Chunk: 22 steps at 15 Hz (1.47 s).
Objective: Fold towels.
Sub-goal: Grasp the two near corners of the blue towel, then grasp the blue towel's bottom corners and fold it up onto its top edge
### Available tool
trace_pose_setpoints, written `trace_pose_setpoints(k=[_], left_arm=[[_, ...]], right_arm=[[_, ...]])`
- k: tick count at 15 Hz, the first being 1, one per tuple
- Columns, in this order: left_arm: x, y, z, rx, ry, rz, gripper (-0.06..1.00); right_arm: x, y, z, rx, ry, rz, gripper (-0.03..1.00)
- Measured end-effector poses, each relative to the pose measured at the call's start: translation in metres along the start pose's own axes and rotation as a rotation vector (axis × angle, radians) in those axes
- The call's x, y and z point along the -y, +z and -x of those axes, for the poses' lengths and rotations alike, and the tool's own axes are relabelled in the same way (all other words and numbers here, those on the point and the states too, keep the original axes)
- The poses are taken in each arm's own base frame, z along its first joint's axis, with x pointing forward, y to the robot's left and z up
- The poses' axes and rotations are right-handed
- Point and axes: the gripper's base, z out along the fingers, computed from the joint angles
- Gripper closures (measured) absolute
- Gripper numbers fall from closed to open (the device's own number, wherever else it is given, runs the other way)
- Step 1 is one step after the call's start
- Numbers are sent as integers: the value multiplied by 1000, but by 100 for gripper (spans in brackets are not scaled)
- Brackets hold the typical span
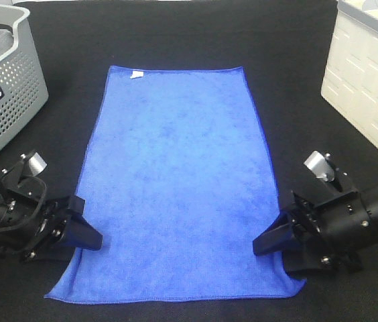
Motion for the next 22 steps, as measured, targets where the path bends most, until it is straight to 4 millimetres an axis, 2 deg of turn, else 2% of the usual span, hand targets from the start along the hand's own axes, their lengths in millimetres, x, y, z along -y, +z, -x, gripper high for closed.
trace_pose_setpoints(k=[2,4,5,6,9,11,12,14,17,18,20,22], left_arm=[[-3,2,1,2,-9,14,60],[-5,3,1,4,6,32,84],[-5,3,1,4,6,32,84],[-6,4,1,4,28,37,94],[-4,2,1,2,45,36,94],[3,-11,1,10,80,42,94],[8,-21,-3,8,99,54,94],[9,-29,-14,-3,87,61,94],[6,-39,-42,-22,78,67,94],[5,-44,-53,-24,74,66,94],[4,-49,-63,-23,83,66,94],[4,-50,-65,-21,81,63,94]], right_arm=[[1,2,1,15,31,-38,65],[5,2,1,24,47,-68,87],[5,2,1,24,47,-68,87],[5,3,2,23,62,-67,97],[3,0,3,23,86,-76,97],[-1,-10,2,41,69,-135,97],[-3,-19,0,45,54,-172,97],[-9,-30,-5,47,37,-194,97],[-10,-38,-28,42,45,-195,97],[-9,-40,-41,30,52,-194,97],[-7,-41,-53,17,64,-197,97],[-6,-41,-56,11,60,-201,97]])
